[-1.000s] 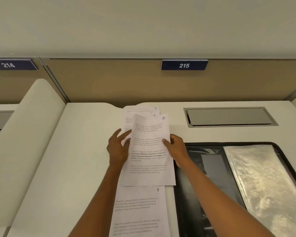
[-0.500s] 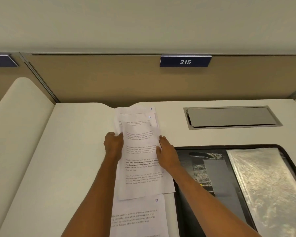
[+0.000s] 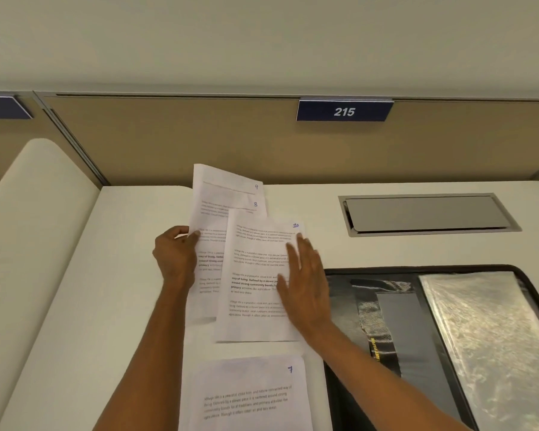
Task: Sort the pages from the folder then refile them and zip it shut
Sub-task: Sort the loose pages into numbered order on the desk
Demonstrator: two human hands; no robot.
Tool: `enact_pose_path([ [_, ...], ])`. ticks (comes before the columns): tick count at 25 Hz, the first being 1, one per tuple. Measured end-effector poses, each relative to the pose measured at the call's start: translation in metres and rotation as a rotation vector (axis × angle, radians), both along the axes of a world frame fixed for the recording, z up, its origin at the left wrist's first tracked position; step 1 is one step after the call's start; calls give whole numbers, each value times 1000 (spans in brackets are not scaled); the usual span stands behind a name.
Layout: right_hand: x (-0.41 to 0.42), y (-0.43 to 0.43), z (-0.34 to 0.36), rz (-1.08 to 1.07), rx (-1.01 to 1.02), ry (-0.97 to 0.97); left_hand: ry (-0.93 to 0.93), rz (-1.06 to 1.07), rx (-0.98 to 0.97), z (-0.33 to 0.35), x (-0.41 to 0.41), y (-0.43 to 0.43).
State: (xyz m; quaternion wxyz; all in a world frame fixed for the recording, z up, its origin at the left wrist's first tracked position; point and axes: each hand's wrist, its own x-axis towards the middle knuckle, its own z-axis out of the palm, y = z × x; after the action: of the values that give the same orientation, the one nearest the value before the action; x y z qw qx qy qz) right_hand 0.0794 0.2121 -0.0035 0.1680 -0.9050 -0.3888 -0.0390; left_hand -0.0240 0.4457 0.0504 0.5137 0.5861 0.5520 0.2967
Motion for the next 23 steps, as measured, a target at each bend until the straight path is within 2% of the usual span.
enact_pose_path([
  [2,-28,-6,-17,98,-117,69,-6,48,85,6,-10,9],
  [4,-35,-6,-36,96,-186,151,-39,104,184,15,-23,22],
  [7,-13,13,-44,104,-263,161,-83,208,301,29,-45,53],
  [11,28,44,-30,125,-315,125,-178,337,339,53,-80,84],
  [13,29,49,-29,176,-315,100,-252,387,272,37,-107,107],
  [15,26,49,-33,236,-313,97,-368,399,136,-49,-160,161],
  [16,27,50,-36,250,-310,99,-393,389,140,-67,-182,177],
  [18,33,55,-37,249,-302,106,-361,370,44,-41,-200,153],
  [19,38,59,-37,245,-294,113,-287,356,-22,-9,-194,122],
  [21,45,66,-34,245,-284,122,-292,236,-74,50,-158,71],
  [23,52,72,-34,252,-284,123,-312,174,-154,39,-144,54],
])
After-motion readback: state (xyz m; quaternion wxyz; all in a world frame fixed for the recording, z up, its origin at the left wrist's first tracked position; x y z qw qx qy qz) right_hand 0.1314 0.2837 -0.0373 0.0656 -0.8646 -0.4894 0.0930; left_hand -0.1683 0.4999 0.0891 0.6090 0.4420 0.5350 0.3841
